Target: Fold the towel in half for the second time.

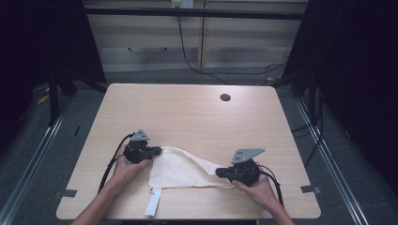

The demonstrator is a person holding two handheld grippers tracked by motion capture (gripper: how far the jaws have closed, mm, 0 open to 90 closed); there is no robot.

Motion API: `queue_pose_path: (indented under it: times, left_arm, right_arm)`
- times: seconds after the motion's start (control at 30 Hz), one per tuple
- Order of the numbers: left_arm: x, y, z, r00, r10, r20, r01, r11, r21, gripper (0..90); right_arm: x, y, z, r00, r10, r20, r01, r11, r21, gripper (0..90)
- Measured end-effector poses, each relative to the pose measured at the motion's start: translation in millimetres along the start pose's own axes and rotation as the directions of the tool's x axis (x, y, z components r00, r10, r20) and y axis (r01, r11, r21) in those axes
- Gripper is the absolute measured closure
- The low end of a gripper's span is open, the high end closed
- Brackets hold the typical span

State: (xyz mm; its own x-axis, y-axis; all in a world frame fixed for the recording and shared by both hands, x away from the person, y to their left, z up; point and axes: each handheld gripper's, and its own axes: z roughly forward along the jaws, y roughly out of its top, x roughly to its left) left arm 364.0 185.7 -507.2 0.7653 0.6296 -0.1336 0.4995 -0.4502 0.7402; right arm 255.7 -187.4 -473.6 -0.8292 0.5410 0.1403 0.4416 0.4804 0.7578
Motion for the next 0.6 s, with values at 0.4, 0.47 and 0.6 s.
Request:
queue_pose_path:
  times: [0.4,0.47,0.6]
  left_arm:
    - [-1.7,1.0,0.1,0.9999,-0.001,-0.015,0.001,1.0000,0.009,84.9]
    - [-1.8,1.4,0.9,0.9998,-0.004,-0.017,0.004,1.0000,0.006,85.0]
    - [-2.7,2.1,1.2,0.9997,-0.011,-0.022,0.012,0.9999,0.007,84.9]
  right_arm:
    - [7.7,-10.0,6.9,0.9964,-0.001,-0.084,0.005,0.998,0.056,85.5]
    - [9.0,-11.1,8.6,0.9952,0.002,-0.098,0.005,0.998,0.065,85.4]
    - [10.8,-15.8,18.8,0.9922,0.011,-0.124,0.004,0.993,0.119,85.4]
